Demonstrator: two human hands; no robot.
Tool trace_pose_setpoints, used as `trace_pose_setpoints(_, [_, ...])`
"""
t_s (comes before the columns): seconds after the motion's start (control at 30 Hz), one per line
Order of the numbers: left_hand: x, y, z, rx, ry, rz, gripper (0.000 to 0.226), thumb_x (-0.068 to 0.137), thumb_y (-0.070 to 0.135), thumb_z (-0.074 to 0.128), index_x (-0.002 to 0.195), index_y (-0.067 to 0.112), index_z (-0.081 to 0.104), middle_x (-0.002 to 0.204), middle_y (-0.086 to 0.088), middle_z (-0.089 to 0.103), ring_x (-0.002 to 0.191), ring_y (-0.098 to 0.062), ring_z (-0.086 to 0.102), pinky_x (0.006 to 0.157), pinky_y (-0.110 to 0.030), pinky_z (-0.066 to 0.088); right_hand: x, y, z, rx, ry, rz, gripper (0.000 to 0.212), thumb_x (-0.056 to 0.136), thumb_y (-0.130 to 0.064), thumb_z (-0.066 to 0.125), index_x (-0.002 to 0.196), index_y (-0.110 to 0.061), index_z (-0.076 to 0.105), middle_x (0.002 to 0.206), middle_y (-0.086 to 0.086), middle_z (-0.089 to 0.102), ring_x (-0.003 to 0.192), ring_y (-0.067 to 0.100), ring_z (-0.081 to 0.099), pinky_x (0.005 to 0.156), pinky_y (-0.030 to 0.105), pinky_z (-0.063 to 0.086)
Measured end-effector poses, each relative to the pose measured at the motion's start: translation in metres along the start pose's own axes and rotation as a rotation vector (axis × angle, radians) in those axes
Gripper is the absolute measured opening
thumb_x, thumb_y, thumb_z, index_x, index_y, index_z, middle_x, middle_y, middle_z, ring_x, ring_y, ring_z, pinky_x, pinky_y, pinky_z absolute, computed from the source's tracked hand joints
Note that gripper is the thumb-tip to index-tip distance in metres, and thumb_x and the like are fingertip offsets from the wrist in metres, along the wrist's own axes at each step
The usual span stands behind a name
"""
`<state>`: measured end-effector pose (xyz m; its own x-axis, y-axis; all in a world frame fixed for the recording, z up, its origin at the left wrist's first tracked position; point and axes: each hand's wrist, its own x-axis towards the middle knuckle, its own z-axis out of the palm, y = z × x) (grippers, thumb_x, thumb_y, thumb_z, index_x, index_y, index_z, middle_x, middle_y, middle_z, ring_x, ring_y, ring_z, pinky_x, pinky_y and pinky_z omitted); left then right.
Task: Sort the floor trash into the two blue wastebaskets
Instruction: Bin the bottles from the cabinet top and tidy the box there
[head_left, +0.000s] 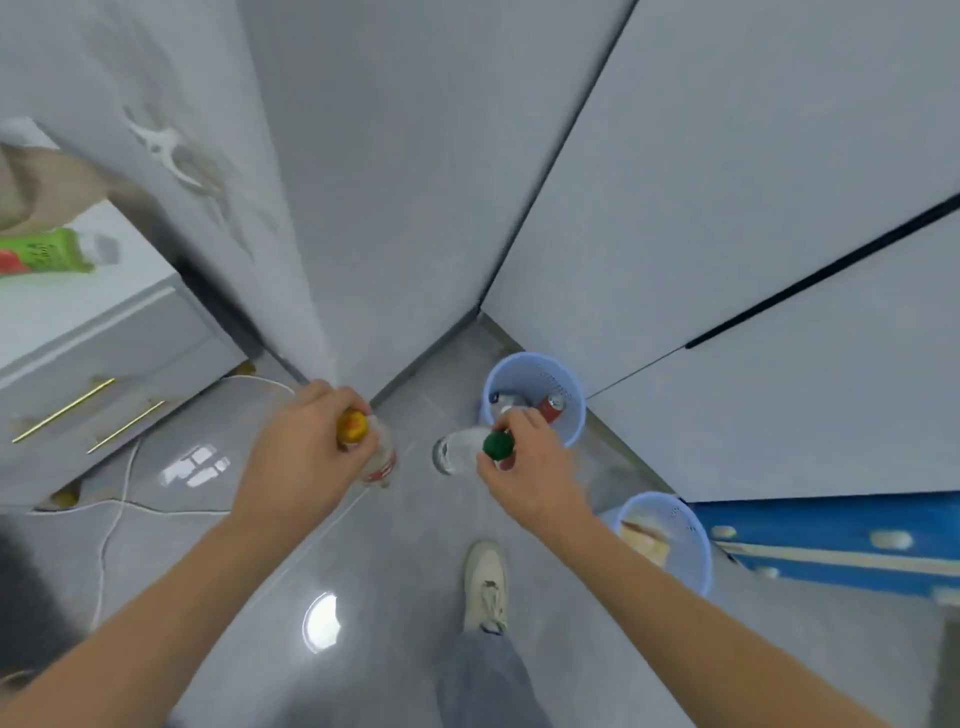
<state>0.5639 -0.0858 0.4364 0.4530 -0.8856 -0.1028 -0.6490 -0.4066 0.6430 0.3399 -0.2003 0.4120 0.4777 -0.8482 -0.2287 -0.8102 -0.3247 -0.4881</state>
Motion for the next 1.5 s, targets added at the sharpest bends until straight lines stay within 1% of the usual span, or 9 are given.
trace_pose_setpoints(0.07, [0.026, 0.027, 0.050, -0.046, -0.025, -0.021, 0.014, 0.083, 0.024, 0.077, 0.091, 0.026, 0.065, 0.089, 0.006, 0.058, 0.078, -0.013, 0.056, 0.074, -0.040, 0.054, 0.019, 0.053, -0.012, 0.012, 0.029, 0.072, 0.023, 0.085, -0.031, 0.068, 0.099, -0.024, 0.052, 0.102, -0.006, 0.052, 0.083, 0.017, 0.054, 0.065, 0.022, 0.042])
trace_pose_setpoints(0.2, [0.089, 0.064, 0.146, -0.061, -0.062, -0.041, 0.016, 0.081, 0.017, 0.076, 0.094, 0.020, 0.067, 0.094, 0.001, 0.056, 0.082, -0.020, 0.058, 0.074, -0.039, 0.053, 0.076, 0.150, -0.018, 0.053, 0.061, 0.185, 0.024, 0.083, -0.025, 0.071, 0.101, -0.021, 0.056, 0.099, -0.006, 0.051, 0.086, 0.020, 0.057, 0.077, 0.037, 0.050])
trace_pose_setpoints(0.37, [0.165, 0.075, 0.261, 0.003, -0.120, -0.024, 0.014, 0.088, 0.019, 0.071, 0.100, 0.017, 0.065, 0.102, -0.002, 0.056, 0.081, -0.026, 0.061, 0.073, -0.045, 0.056, 0.157, 0.241, 0.007, 0.067, 0.038, 0.222, 0.027, 0.086, -0.023, 0.071, 0.107, -0.015, 0.056, 0.105, 0.003, 0.053, 0.088, 0.025, 0.058, 0.072, 0.032, 0.041])
trace_pose_setpoints(0.6, [0.219, 0.047, 0.371, 0.128, -0.251, -0.069, 0.021, 0.089, 0.016, 0.070, 0.108, 0.020, 0.061, 0.108, -0.003, 0.051, 0.085, -0.035, 0.061, 0.073, -0.044, 0.053, 0.233, 0.309, 0.063, -0.031, -0.081, 0.179, 0.031, 0.087, -0.024, 0.072, 0.109, -0.013, 0.054, 0.112, 0.008, 0.052, 0.090, 0.030, 0.059, 0.074, 0.031, 0.039])
trace_pose_setpoints(0.77, [0.227, 0.048, 0.396, 0.224, -0.423, -0.072, 0.031, 0.091, 0.029, 0.070, 0.119, 0.018, 0.061, 0.117, -0.006, 0.051, 0.095, -0.034, 0.062, 0.077, -0.040, 0.049, 0.247, 0.318, 0.077, -0.089, -0.202, 0.117, 0.035, 0.088, -0.033, 0.071, 0.117, -0.017, 0.057, 0.118, 0.007, 0.053, 0.101, 0.029, 0.059, 0.081, 0.039, 0.051])
trace_pose_setpoints(1.0, [0.193, 0.060, 0.325, 0.154, -0.261, -0.064, 0.021, 0.096, 0.031, 0.061, 0.113, 0.018, 0.061, 0.105, -0.003, 0.051, 0.083, -0.027, 0.062, 0.064, -0.033, 0.043, 0.221, 0.250, 0.043, -0.053, -0.198, 0.027, 0.021, 0.090, -0.030, 0.066, 0.106, -0.017, 0.061, 0.107, 0.001, 0.059, 0.091, 0.020, 0.059, 0.076, 0.032, 0.045])
trace_pose_setpoints(1.1, [0.164, 0.058, 0.270, 0.083, -0.208, -0.061, 0.026, 0.096, 0.034, 0.062, 0.117, 0.020, 0.063, 0.111, -0.002, 0.057, 0.091, -0.025, 0.064, 0.069, -0.034, 0.048, 0.196, 0.195, 0.024, -0.062, -0.165, 0.007, 0.012, 0.092, -0.029, 0.064, 0.095, -0.018, 0.061, 0.095, -0.001, 0.062, 0.085, 0.020, 0.060, 0.072, 0.036, 0.048])
trace_pose_setpoints(1.2, [0.126, 0.051, 0.203, 0.043, -0.137, -0.083, 0.028, 0.094, 0.039, 0.061, 0.119, 0.025, 0.063, 0.113, 0.004, 0.060, 0.096, -0.020, 0.065, 0.079, -0.040, 0.055, 0.164, 0.125, 0.009, -0.034, -0.117, -0.055, 0.013, 0.091, -0.034, 0.064, 0.091, -0.021, 0.062, 0.086, -0.003, 0.065, 0.081, 0.021, 0.063, 0.072, 0.041, 0.053])
trace_pose_setpoints(1.5, [-0.026, -0.041, -0.048, 0.004, 0.075, -0.231, 0.015, 0.093, 0.039, 0.057, 0.104, 0.032, 0.063, 0.093, 0.012, 0.061, 0.089, -0.011, 0.062, 0.077, -0.034, 0.053, 0.036, -0.133, 0.034, 0.062, -0.153, -0.296, 0.009, 0.084, -0.038, 0.063, 0.090, -0.030, 0.063, 0.073, -0.014, 0.063, 0.070, 0.006, 0.061, 0.070, 0.035, 0.055])
